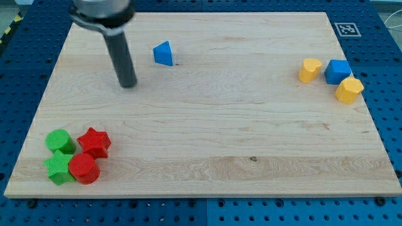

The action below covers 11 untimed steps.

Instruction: Move the blue triangle slightly right

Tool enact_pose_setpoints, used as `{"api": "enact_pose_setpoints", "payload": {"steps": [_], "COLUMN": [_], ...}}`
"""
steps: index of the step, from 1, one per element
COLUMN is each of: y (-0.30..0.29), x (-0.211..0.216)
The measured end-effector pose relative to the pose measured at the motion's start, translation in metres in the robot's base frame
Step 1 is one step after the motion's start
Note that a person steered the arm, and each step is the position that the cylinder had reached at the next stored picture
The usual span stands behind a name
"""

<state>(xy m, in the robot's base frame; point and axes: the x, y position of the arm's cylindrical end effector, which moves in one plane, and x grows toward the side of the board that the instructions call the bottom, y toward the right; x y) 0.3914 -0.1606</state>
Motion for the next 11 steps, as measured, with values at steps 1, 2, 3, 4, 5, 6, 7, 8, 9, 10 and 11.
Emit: {"api": "enact_pose_setpoints", "payload": {"steps": [1,2,3,4,5,6,7,8,9,10,11], "y": [-0.015,0.011,0.056,0.075,0.07,0.072,0.088,0.104,0.121,0.129,0.129], "x": [-0.05,-0.055,-0.051,-0.051,-0.051,-0.051,-0.051,-0.051,-0.051,-0.051,-0.061]}}
